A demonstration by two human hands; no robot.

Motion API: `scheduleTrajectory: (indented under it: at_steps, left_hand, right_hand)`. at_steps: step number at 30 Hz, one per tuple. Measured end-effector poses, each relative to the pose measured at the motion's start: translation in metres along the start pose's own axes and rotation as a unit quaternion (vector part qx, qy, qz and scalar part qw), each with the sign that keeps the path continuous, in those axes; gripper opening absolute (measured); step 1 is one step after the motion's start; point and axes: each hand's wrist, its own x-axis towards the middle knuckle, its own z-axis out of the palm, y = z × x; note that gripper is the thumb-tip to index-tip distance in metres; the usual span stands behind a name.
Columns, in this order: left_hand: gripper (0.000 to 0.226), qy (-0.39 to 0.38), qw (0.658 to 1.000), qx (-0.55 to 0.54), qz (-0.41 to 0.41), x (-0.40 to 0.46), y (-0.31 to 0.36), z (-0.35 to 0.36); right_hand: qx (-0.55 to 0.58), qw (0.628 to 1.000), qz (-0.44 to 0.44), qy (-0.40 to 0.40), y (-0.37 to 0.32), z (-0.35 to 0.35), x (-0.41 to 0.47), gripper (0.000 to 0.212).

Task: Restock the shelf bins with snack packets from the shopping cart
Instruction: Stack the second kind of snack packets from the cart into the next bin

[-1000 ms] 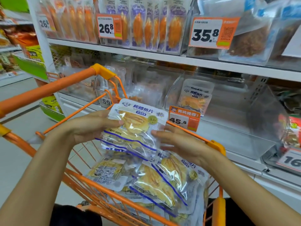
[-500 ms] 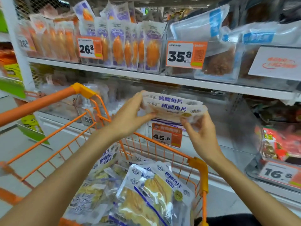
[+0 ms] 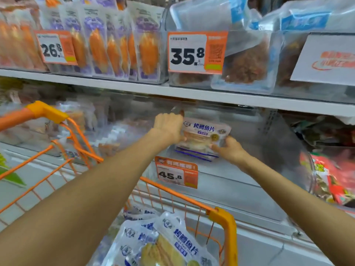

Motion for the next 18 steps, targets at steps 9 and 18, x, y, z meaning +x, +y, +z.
scheduleTrajectory:
  at_steps: [9,18]
  left_hand:
    - [0.053,0.038,0.988,0.135,0.071,0.04,0.014,0.042]
    - [0.07,0.005,0.989,0.143,0.023,0.055,0.018,0.053]
  right_hand:
    - [-0.219,0.973,0.072,-0.019,0.033,0.024,0.071,0.063]
    - [-0.171,0.98,0.088,0.057,0.029,0.036,0.092,0.041]
